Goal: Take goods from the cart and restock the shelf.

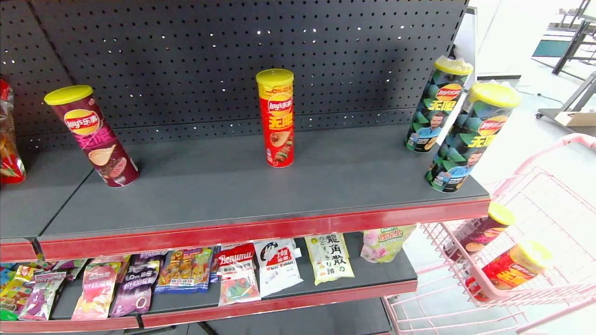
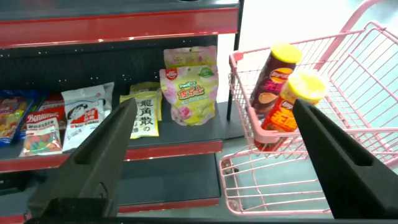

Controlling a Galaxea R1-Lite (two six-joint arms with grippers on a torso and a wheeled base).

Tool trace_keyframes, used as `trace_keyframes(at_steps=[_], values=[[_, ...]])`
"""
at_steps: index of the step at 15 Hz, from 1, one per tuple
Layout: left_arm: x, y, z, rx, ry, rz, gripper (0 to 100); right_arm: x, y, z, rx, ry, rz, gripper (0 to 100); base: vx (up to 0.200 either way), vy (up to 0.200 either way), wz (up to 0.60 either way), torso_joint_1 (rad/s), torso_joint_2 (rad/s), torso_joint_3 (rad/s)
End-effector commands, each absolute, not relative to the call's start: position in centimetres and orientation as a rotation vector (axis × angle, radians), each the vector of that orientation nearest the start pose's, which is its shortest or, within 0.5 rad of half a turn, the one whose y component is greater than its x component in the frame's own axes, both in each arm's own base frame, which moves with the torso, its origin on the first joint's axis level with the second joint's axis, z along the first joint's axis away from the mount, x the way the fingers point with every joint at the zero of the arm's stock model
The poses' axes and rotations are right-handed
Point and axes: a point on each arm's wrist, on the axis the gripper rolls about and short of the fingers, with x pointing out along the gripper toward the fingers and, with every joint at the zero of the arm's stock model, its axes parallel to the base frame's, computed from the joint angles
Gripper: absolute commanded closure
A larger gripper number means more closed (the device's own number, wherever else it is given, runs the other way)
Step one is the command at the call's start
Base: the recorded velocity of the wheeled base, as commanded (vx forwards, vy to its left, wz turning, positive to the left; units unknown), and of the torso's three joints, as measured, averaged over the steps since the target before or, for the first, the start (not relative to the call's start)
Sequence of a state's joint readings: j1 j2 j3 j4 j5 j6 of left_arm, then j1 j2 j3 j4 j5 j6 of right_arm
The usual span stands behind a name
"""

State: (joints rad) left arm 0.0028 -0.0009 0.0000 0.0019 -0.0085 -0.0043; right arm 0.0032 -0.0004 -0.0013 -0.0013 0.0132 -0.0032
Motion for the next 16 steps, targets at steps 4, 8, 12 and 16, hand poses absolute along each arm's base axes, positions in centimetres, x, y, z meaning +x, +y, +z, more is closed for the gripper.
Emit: trace_keyframes(at_steps=[4, 8, 12, 16], values=[[-2.28, 0.0, 7.53, -0.005, 0.002, 0.008, 0, -2.29, 0.02, 7.61, -0.006, -0.003, 0.017, 0, 0.0, -0.2, 0.0, 0.001, 0.0, 0.0], [-2.28, 0.0, 7.53, -0.006, 0.002, 0.008, 0, -2.29, 0.02, 7.61, -0.005, -0.003, 0.015, 0, 0.0, -0.05, -0.15, 0.004, 0.0, 0.0], [-2.28, 0.0, 7.53, -0.006, 0.002, 0.008, 0, -2.29, 0.02, 7.61, -0.006, -0.003, 0.015, 0, 0.0, 0.0, -0.6, 0.004, 0.0, 0.005], [-2.28, 0.0, 7.53, -0.006, 0.002, 0.008, 0, -2.29, 0.02, 7.61, -0.005, -0.003, 0.015, 0, 0.0, 0.0, -0.6, 0.007, 0.0, -0.001]])
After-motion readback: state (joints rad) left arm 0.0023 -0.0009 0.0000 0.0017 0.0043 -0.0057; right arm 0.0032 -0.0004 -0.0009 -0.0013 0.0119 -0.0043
